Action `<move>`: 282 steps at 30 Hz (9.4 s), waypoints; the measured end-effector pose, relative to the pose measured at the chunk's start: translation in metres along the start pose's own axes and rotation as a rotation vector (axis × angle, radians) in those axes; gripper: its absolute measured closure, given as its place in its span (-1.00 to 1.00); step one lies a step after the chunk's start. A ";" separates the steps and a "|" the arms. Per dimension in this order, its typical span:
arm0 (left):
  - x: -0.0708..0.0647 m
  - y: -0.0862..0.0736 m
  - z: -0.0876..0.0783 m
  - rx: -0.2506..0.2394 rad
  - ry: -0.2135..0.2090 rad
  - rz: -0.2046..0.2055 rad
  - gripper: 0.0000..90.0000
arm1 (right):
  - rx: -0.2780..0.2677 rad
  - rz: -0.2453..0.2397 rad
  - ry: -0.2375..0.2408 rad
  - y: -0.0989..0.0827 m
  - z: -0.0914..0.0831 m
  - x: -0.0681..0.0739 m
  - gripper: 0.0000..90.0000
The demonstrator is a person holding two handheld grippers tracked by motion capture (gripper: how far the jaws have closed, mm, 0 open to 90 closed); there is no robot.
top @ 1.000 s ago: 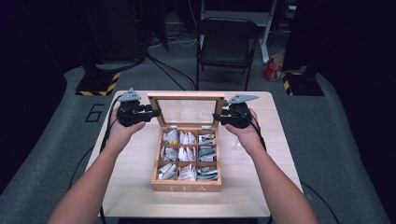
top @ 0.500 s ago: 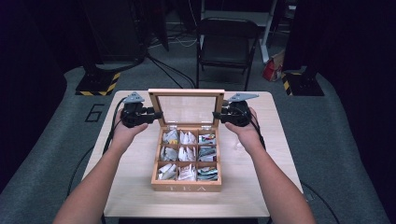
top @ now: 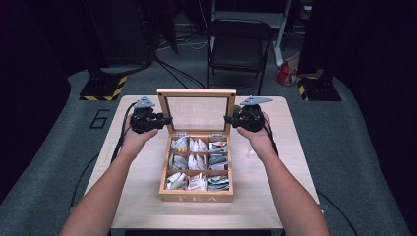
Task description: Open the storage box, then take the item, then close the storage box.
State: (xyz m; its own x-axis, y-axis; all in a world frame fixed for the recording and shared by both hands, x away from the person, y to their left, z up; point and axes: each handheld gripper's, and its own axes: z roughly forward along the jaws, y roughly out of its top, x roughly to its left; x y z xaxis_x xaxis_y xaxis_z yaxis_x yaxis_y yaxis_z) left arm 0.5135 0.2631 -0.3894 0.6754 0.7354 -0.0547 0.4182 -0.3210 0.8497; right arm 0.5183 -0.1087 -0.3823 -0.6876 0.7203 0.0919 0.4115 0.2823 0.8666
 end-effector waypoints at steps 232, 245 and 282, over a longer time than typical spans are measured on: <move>0.010 -0.026 -0.018 0.012 0.036 -0.086 0.09 | 0.249 -0.315 0.508 -0.058 0.066 0.191 0.97; 0.010 -0.027 -0.017 0.016 0.036 -0.082 0.09 | 0.234 -0.309 0.528 -0.056 0.062 0.190 1.00; 0.011 -0.023 -0.021 0.010 0.043 -0.083 0.10 | 0.074 -0.299 0.466 0.005 -0.007 0.159 1.00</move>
State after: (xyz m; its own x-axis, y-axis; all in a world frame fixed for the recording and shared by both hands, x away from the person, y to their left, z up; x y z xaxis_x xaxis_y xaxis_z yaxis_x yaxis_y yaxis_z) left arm 0.4983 0.2911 -0.3981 0.6113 0.7848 -0.1021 0.4783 -0.2635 0.8377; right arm 0.4066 0.0033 -0.3604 -0.9656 0.2507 0.0688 0.1874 0.4876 0.8527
